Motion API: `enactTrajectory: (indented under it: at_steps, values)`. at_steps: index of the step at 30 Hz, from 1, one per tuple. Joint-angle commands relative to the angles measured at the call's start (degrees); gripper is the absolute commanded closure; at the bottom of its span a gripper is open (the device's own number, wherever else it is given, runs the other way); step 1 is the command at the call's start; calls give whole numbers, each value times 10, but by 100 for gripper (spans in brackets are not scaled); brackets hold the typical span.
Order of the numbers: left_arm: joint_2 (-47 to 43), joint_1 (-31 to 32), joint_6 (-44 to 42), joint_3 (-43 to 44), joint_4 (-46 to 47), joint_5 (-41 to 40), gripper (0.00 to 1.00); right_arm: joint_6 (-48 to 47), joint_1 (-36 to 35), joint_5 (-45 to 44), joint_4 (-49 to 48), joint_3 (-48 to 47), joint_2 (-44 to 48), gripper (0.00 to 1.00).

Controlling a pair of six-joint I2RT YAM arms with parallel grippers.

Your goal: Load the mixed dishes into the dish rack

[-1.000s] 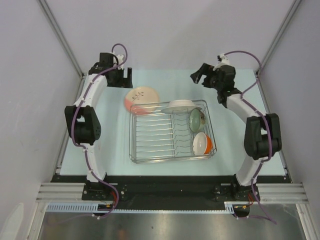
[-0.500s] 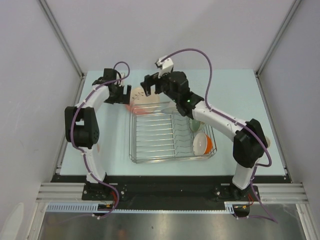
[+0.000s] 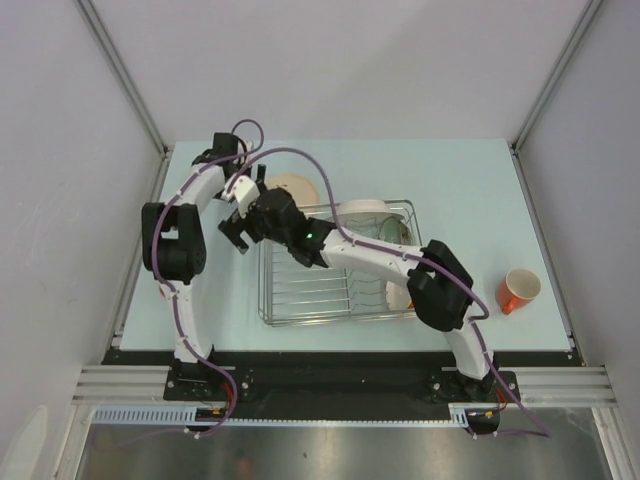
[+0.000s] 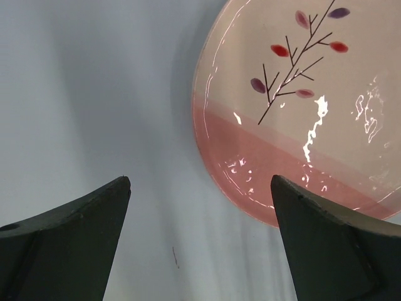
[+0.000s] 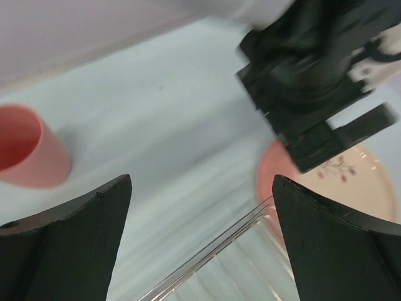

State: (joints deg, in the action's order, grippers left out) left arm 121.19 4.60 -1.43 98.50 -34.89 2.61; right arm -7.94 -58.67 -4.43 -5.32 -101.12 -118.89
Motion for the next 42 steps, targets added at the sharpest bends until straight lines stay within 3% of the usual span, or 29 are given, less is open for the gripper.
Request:
enactTrajectory:
  at_steps: [1, 8, 19, 29, 42]
  values:
    - [18, -9, 6, 25, 18, -7, 0, -37, -6, -15, 44, -31, -25, 0]
    - [26, -13, 6, 25, 20, 1, 0, -48, -16, -89, 87, -22, -39, 9]
    - [12, -14, 0, 15, 26, 2, 0, -35, -14, -97, 131, -56, -86, 17]
    - [16, -14, -7, 28, 21, -3, 0, 2, 57, -114, 152, -23, -72, 28]
    - [18, -18, -56, 26, 9, -3, 0, 5, 127, -136, 144, 63, -8, 31]
